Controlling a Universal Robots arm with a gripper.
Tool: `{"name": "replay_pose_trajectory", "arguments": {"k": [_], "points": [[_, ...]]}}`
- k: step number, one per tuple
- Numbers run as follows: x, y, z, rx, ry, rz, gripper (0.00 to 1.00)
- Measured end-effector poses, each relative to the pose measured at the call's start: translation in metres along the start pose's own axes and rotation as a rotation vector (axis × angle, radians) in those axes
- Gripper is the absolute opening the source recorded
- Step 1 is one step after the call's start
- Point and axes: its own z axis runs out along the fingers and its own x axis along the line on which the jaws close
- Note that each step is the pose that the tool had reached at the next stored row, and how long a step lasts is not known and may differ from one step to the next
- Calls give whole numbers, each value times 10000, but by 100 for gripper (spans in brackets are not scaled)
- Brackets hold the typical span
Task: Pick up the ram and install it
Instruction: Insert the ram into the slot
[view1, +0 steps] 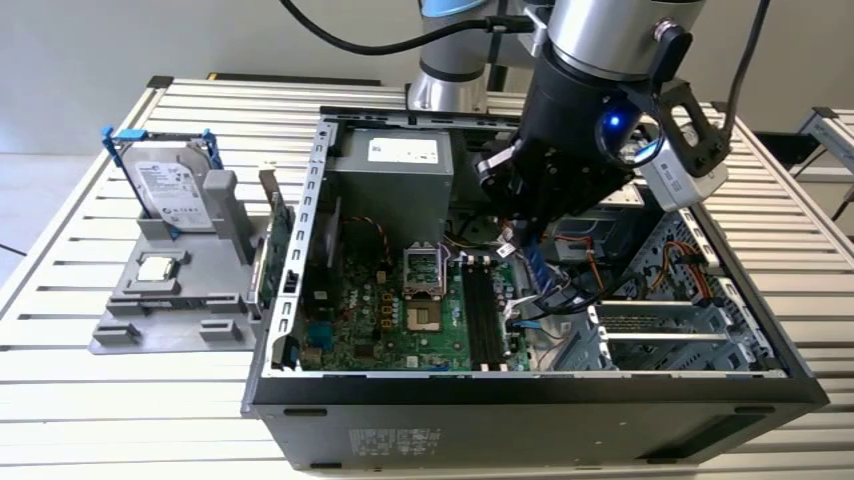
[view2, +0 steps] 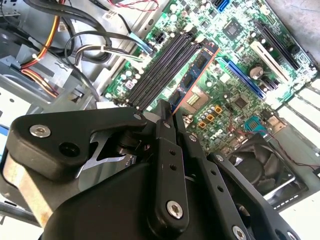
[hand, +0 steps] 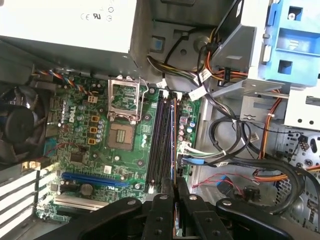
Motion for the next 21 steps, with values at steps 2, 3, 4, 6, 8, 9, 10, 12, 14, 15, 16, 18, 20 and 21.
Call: {"name": "replay_pose_trajectory", "arguments": {"k": [2,3,4,6,8,9,10,12,14,15,16,18,20,21], "points": [[0,0,10,-2,-1,7,0],[0,0,15,-1,0,15,0],[-1,0,19,-1,-1,29,0],[0,-1,29,0,-9,65,0],[-1,-1,38,1,-32,96,0],[-1,-1,41,4,-45,108,0],[-1,-1,44,5,-61,115,0],[0,0,52,8,-91,126,0],[-1,0,59,9,-103,136,0],[-1,0,63,8,-103,141,0],[0,0,67,8,-104,147,0],[1,0,75,9,-104,156,0],[2,0,83,9,-104,164,0],[4,1,88,8,-104,169,0]]}}
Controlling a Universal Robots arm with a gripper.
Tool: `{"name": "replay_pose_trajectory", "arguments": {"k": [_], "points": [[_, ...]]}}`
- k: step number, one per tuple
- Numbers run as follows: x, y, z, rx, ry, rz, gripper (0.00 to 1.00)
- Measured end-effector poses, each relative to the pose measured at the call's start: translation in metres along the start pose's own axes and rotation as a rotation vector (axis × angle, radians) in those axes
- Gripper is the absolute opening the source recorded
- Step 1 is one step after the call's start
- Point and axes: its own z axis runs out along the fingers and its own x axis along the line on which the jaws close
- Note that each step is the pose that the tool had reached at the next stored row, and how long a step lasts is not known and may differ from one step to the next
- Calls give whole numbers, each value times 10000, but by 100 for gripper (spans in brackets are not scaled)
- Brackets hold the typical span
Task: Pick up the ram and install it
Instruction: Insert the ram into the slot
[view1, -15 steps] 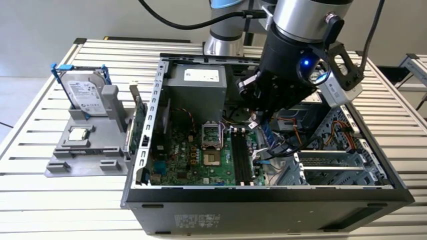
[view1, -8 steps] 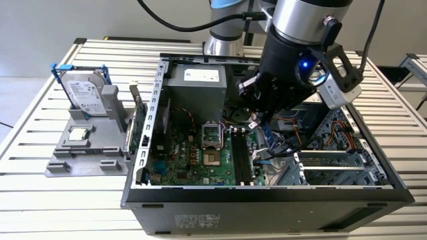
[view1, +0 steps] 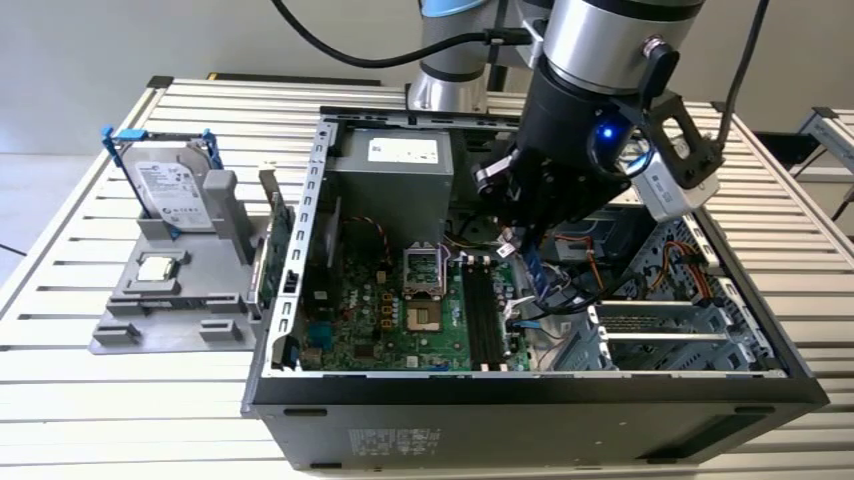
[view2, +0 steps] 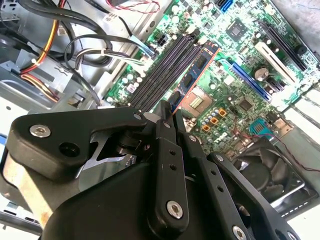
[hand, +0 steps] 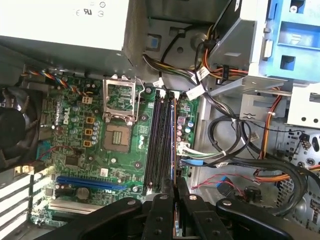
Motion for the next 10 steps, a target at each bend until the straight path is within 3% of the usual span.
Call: {"name": "replay_pose_trajectory", "arguments": {"k": [10], "points": [[29,4,47,2,-17,31,0]]}}
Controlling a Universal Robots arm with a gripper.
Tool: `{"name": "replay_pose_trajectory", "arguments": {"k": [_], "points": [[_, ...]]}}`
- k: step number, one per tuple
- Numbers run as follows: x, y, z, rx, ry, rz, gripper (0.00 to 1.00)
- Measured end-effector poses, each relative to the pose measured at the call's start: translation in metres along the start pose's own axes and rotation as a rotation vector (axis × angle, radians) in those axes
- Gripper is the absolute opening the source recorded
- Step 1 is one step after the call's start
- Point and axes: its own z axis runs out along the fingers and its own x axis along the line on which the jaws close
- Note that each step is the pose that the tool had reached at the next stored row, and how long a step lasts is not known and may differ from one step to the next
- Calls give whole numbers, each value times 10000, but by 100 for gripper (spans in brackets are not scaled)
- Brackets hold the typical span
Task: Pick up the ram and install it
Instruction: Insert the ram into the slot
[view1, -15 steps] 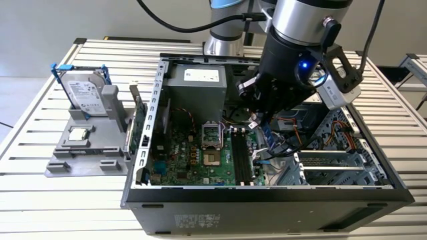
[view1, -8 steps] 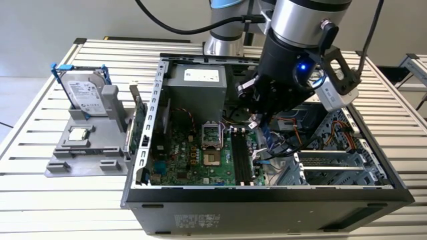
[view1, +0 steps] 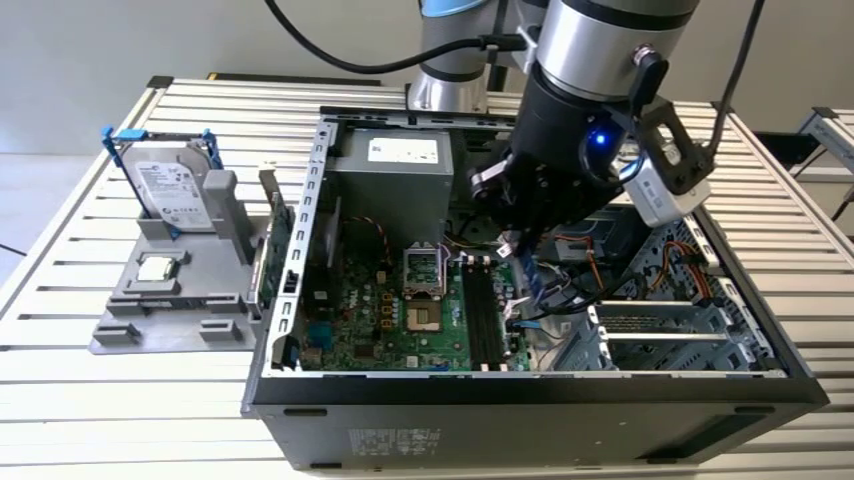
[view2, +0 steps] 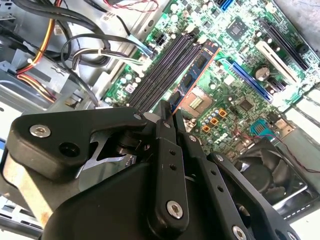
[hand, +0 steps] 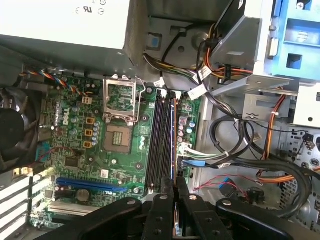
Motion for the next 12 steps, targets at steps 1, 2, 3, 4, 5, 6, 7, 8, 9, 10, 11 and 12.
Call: {"name": "replay_pose_trajectory", "arguments": {"k": [1,2,3,4,5,6,7,8,9,10,11,12], "points": [[2,0,4,0,0,4,0],[5,1,8,1,0,8,0],[6,1,13,-1,-1,11,0],[8,2,16,0,-1,15,0],[10,2,20,1,0,18,0],[11,2,23,1,-1,22,0],[12,2,26,0,-1,24,0],[12,2,27,1,0,25,0],[13,2,27,2,0,26,0],[13,2,27,2,0,26,0],[13,3,27,0,-1,27,0],[13,3,28,0,-1,27,0]]}}
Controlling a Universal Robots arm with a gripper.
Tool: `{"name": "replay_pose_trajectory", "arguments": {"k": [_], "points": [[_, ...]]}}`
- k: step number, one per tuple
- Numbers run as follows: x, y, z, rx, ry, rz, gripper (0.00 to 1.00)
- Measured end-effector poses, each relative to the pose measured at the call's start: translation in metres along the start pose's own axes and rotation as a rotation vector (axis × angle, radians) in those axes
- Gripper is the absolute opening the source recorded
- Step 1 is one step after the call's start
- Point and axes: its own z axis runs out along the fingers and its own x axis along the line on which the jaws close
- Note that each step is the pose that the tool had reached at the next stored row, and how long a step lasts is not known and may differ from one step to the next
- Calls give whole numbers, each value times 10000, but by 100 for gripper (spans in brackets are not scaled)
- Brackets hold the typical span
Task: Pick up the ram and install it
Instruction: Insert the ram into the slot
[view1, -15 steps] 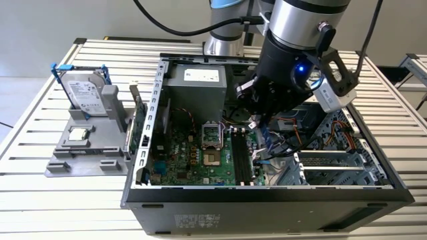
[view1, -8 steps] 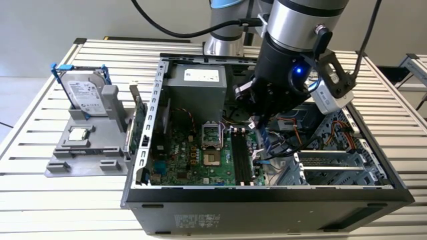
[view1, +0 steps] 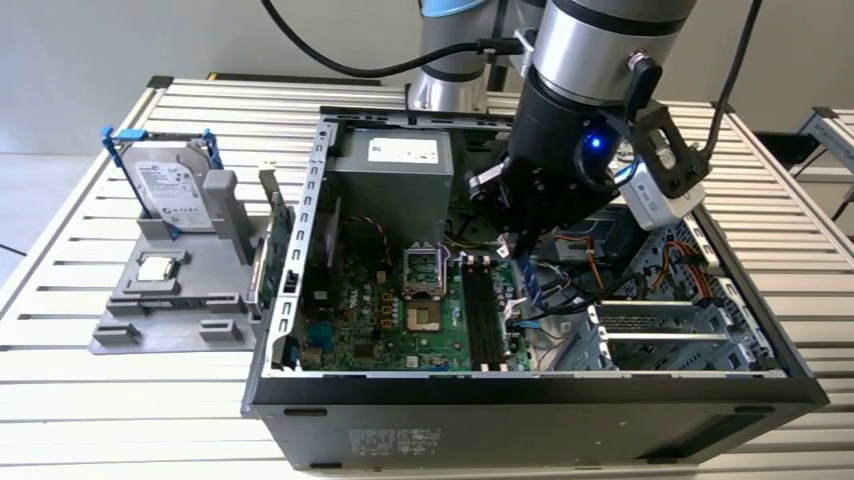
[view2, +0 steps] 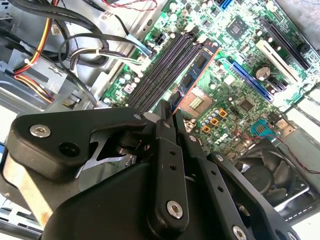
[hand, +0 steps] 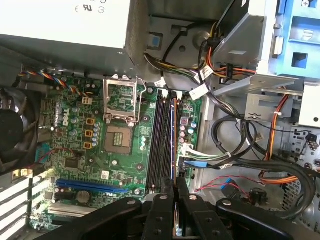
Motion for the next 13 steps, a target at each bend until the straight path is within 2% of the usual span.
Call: {"name": "replay_pose_trajectory", "arguments": {"k": [6,13], "points": [[0,2,20,15,2,0,0],[-1,5,61,105,11,1,0]]}}
